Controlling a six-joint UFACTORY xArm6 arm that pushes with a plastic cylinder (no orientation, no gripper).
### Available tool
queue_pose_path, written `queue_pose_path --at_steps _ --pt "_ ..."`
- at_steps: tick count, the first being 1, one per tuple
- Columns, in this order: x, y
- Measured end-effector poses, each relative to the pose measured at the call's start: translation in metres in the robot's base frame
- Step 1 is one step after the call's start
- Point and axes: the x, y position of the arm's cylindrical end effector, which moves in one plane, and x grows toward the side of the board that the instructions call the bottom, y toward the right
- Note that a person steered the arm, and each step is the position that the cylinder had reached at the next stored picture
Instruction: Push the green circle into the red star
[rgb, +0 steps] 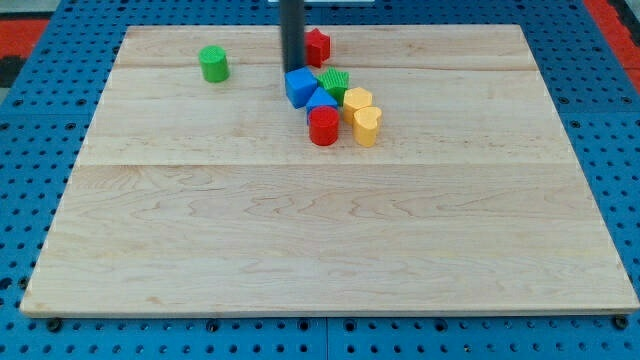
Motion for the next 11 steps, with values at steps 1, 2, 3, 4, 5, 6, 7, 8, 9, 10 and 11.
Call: queue_pose_path --at_steps 1,2,3,4,5,6,7,8,9,10,11 --pt "0.007 -0.070" --pt "0.021 -0.082" --pt "0.028 -0.130" --pt "0.001 -0.143" --pt "-0.001 -0.074" --pt "-0.001 -0.035" --pt "-0.018 -0.090" --pt "-0.032 -0.084" --pt "-0.019 -0.013" --pt "-0.013 -0.007" --pt "0.032 0.009"
